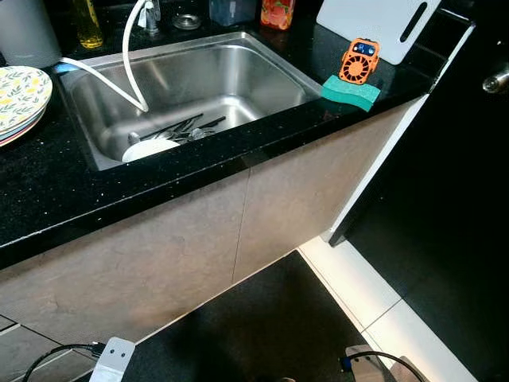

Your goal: Kitchen organization

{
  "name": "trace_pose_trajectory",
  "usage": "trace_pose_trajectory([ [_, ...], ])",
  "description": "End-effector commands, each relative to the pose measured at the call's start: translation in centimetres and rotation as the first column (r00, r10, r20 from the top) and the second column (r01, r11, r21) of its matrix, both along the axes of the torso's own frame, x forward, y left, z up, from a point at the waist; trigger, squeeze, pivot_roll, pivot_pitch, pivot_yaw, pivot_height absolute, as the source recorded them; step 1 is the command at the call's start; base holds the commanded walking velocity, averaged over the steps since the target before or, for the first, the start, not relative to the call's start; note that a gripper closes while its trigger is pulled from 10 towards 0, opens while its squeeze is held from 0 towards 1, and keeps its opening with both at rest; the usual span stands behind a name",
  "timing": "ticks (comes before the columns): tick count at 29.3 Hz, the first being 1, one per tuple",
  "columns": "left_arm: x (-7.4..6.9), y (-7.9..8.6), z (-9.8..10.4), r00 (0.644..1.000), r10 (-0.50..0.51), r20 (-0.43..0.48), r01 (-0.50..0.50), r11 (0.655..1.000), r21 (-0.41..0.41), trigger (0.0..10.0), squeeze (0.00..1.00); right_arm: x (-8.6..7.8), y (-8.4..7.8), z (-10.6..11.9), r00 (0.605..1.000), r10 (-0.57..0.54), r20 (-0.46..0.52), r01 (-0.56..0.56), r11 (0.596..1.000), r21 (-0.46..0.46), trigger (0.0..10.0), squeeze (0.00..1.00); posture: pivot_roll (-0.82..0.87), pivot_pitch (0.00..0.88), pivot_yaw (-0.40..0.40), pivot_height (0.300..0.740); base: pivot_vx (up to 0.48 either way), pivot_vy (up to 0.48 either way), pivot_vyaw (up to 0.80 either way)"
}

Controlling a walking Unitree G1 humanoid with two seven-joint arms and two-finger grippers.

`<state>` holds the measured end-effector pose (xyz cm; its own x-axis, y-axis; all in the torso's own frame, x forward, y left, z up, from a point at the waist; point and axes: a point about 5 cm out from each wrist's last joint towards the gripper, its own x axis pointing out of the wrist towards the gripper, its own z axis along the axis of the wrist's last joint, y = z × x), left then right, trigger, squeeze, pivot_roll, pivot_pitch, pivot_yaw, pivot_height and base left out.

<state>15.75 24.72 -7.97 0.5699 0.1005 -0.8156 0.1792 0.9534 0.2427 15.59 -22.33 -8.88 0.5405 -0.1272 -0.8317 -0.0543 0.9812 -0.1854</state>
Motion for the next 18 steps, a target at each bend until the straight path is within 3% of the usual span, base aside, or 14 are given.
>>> trace_pose_trajectory([
  [1, -1.27, 0.14, -0.52, 0.999, -0.006, -0.045, 0.007, 1.000, 0.015, 10.0, 0.17, -0.98, -0.20, -0.37, 0.999, -0.017, -0.031, 0.017, 1.000, -0.002, 10.0, 0.00, 0.07, 0.129, -0.059, 0.740, 0.000, -0.424, 0.00],
  [11, -1.18, 0.20, -0.47, 0.999, -0.006, -0.043, 0.006, 1.000, 0.019, 10.0, 0.16, -0.95, -0.05, -0.39, 0.999, -0.017, -0.029, 0.017, 1.000, 0.002, 10.0, 0.00, 0.07, 0.132, -0.057, 0.740, 0.000, -0.387, 0.00],
  [18, -1.16, 0.32, -0.44, 0.999, 0.038, -0.034, -0.038, 0.999, 0.003, 10.0, 0.07, -0.93, 0.01, -0.39, 0.999, -0.017, -0.028, 0.017, 1.000, 0.003, 10.0, 0.00, 0.07, 0.132, -0.057, 0.740, 0.000, 0.000, 0.00],
])
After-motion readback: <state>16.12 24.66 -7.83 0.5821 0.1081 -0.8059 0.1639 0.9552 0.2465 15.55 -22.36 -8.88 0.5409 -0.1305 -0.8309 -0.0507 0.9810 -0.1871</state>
